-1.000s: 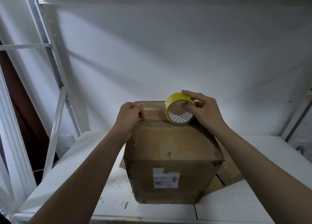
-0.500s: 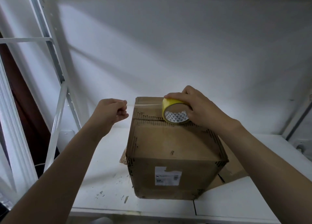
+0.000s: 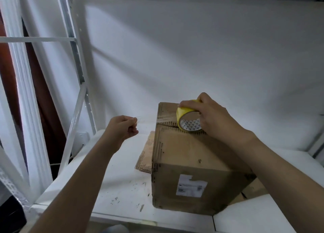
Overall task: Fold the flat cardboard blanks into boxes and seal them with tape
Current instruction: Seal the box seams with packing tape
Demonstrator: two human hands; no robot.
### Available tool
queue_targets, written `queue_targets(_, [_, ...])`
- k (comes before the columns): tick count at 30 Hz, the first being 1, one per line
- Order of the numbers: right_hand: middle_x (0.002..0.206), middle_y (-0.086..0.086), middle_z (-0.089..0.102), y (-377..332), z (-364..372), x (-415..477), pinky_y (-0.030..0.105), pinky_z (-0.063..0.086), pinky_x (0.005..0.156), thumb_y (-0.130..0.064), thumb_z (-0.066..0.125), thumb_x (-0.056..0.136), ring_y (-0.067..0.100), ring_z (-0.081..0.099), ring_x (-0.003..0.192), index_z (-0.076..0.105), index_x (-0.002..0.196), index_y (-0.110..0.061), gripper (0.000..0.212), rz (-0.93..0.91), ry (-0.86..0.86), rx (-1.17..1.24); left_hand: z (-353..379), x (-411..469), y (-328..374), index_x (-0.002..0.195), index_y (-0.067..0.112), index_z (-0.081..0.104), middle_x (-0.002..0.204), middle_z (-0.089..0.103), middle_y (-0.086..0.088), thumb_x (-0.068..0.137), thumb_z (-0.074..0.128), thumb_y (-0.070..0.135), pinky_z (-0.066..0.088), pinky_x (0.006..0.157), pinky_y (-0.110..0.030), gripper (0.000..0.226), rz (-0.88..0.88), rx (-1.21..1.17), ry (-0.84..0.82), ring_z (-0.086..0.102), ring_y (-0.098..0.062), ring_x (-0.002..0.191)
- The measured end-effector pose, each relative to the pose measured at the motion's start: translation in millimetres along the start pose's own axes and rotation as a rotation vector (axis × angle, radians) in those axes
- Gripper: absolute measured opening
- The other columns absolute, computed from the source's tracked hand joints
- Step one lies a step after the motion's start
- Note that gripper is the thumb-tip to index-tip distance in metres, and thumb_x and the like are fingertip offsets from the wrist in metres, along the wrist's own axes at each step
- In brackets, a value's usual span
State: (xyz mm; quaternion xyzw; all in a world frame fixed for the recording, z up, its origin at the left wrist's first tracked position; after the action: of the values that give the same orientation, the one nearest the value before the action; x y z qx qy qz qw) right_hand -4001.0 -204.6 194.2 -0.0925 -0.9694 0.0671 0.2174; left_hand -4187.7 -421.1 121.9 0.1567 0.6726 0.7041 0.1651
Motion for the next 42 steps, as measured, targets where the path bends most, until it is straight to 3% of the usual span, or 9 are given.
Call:
queue_targets(7, [0.108,-0.007,0.033,-28.9,2.8,14.7,0.014,0.024,0.059,0.005,0.054,0.092,0.012,0.035,0.094,0.054,0.132,-0.054,0.071,0.043,-0.015,-0.114,-16.9,12.8,-32.0,0.085,-0.005,0.062,0.075,0.057,-0.013,0.099,0.061,0.007,0.059,0.067,-0.028,0.018,-0.020,-0.102,-0.053,0.059,-0.023,0.071])
queue_targets(16, [0.112,-0.011,0.034,-41.2,12.4,20.3,0.029,0.038,0.071,0.001,0.057,0.091,0.008,0.032,0.101,0.057,0.127,-0.056,0.067,0.109,-0.007,-0.163,0.7,24.4,-75.0,0.092,-0.003,0.062,0.074,0.058,-0.007,0.099,0.061,0.007,0.057,0.072,-0.033,0.013,-0.122,-0.284,-0.161,0.055,-0.019,0.066])
queue_targets(19, [0.113,-0.011,0.033,-46.4,14.4,20.2,0.029,0.039,0.075,-0.001,0.060,0.093,0.008,0.032,0.104,0.058,0.128,-0.054,0.063,0.123,-0.002,-0.176,10.8,24.6,-84.2,0.091,-0.001,0.061,0.072,0.057,-0.006,0.099,0.061,0.008,0.054,0.073,-0.035,0.013,-0.149,-0.342,-0.177,0.053,-0.017,0.064])
queue_targets(23, [0.113,-0.009,0.035,-49.5,17.1,20.7,0.024,0.033,0.071,0.009,0.048,0.093,0.009,0.032,0.105,0.060,0.126,-0.052,0.070,0.163,0.008,-0.145,17.8,24.1,-89.7,0.085,0.002,0.064,0.075,0.058,-0.005,0.099,0.062,0.012,0.055,0.071,-0.034,0.017,-0.172,-0.360,-0.171,0.054,-0.015,0.064])
queue_targets(27, [0.112,-0.010,0.035,-47.8,17.7,17.5,0.026,0.036,0.080,0.008,0.046,0.095,0.009,0.033,0.107,0.062,0.120,-0.053,0.068,0.204,0.029,-0.092,0.7,26.2,-67.3,0.089,0.004,0.065,0.072,0.059,-0.002,0.098,0.062,0.010,0.056,0.070,-0.030,0.011,-0.085,-0.401,-0.089,0.053,-0.012,0.063])
queue_targets(31, [0.110,-0.011,0.036,-47.2,17.7,19.2,0.017,0.034,0.069,0.010,0.047,0.092,0.010,0.036,0.105,0.063,0.118,-0.054,0.070,0.216,0.057,-0.100,-15.7,30.5,-42.3,0.092,0.001,0.067,0.068,0.059,0.000,0.097,0.061,0.006,0.055,0.066,-0.026,0.009,0.034,-0.358,-0.047,0.052,-0.008,0.057])
queue_targets(34, [0.112,-0.010,0.036,-52.3,18.1,20.3,0.012,0.029,0.068,0.009,0.049,0.093,0.008,0.032,0.104,0.063,0.122,-0.051,0.068,0.206,0.046,-0.134,-17.5,31.1,-46.8,0.094,-0.001,0.067,0.069,0.059,-0.002,0.097,0.060,0.003,0.054,0.064,-0.026,0.009,-0.020,-0.359,-0.058,0.050,-0.009,0.056])
queue_targets(38, [0.113,-0.011,0.031,-58.8,20.7,19.9,0.023,0.031,0.068,0.003,0.056,0.094,0.004,0.024,0.102,0.059,0.127,-0.052,0.064,0.158,0.035,-0.224,-13.5,28.0,-69.9,0.091,0.000,0.066,0.069,0.059,-0.002,0.097,0.062,0.005,0.051,0.063,-0.028,0.009,-0.105,-0.406,-0.083,0.048,-0.009,0.055])
queue_targets(42, [0.118,-0.010,0.032,-62.1,25.2,20.2,0.028,0.040,0.070,0.002,0.058,0.092,0.010,0.031,0.109,0.057,0.128,-0.053,0.066,0.129,0.033,-0.256,-2.0,26.8,-89.7,0.089,0.001,0.064,0.071,0.058,-0.003,0.098,0.062,0.006,0.052,0.064,-0.029,0.010,-0.160,-0.398,-0.099,0.046,-0.011,0.056])
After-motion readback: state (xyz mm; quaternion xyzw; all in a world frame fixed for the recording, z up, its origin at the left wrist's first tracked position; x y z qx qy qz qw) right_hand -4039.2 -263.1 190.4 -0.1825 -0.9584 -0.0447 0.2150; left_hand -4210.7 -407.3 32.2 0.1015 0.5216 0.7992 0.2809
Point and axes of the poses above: each hand's wrist, its own x-axis towards the middle knuckle, its own z-axis out of the palm, y = z × x, the point moved 2 cm from there along x, towards the middle knuckle
